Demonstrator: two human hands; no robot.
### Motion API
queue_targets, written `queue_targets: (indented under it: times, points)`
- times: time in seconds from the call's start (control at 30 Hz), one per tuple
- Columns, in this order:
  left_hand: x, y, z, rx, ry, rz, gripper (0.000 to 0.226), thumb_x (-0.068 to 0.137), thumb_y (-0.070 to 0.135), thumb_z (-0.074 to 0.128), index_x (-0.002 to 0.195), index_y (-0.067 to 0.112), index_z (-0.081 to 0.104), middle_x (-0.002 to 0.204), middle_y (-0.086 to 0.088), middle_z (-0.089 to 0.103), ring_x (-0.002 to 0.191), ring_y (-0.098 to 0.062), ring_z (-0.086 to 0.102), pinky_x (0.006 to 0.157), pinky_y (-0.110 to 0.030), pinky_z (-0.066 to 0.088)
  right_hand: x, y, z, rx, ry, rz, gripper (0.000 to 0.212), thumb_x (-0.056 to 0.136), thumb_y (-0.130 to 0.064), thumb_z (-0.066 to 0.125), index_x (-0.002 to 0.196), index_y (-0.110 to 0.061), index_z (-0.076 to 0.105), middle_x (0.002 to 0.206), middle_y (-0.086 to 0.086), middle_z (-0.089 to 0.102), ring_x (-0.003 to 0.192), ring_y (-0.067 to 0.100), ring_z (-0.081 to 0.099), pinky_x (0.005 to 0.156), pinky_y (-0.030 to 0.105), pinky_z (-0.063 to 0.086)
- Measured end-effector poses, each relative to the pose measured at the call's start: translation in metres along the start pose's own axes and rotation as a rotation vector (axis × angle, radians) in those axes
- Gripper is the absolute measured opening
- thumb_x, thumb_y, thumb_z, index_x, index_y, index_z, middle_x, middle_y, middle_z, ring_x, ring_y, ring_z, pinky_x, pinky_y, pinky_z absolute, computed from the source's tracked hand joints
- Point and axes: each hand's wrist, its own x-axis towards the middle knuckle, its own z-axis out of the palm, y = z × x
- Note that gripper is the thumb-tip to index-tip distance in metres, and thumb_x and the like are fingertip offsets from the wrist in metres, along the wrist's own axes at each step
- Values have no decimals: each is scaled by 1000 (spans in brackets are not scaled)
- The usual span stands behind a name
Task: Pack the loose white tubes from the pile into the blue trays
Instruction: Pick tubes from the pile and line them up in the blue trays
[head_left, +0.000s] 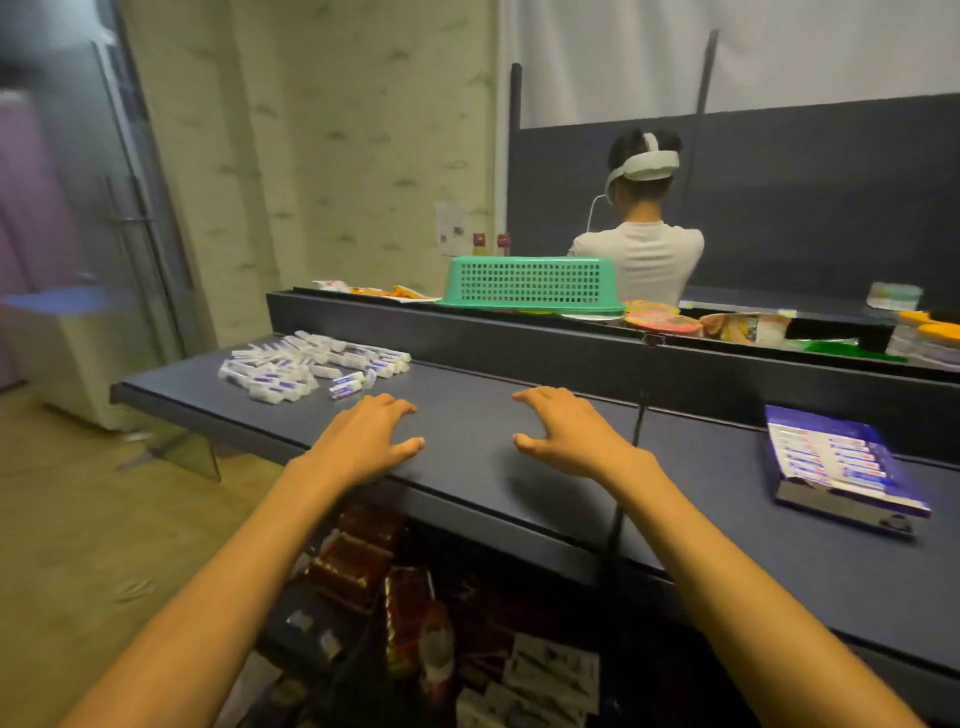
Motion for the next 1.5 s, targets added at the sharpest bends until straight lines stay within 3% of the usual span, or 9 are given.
queue_targets:
  times: [0.23,0.43,1.17,1.4,1.5]
  points:
    - [-45,-124,-21,3,19,-68,59,93,51,53,143,24,40,146,-3,42,132,-21,40,104,-40,40,69,-125,36,16,-23,-52,66,94,-42,55,150,-21,28,154,3,33,138,25,32,111,45,28]
    - [-44,-203,-25,14,33,-100,58,94,49,51,144,24,38,146,-2,42,131,-20,41,101,-37,41,127,-182,57,0,-35,-69,64,94,-40,56,149,-21,29,154,4,34,136,25,35,110,43,31]
    - [149,-383,21,-117,-3,-6,52,92,41,56,140,24,45,144,-2,46,128,-23,46,100,-37,41,331,-200,116,44,-7,76,61,91,-41,60,145,-23,38,149,2,42,134,21,40,109,36,34]
    - [208,-401,37,-192,-74,138,37,93,22,54,130,27,58,140,0,52,127,-23,49,101,-37,42,362,-204,122,61,22,199,56,91,-36,60,142,-25,40,145,3,45,129,22,43,105,38,37]
    - [232,-408,43,-215,-138,230,30,91,24,57,120,28,65,129,1,60,113,-19,57,96,-37,48,372,-209,123,66,51,260,54,92,-37,60,141,-26,41,145,2,46,129,22,43,107,39,38]
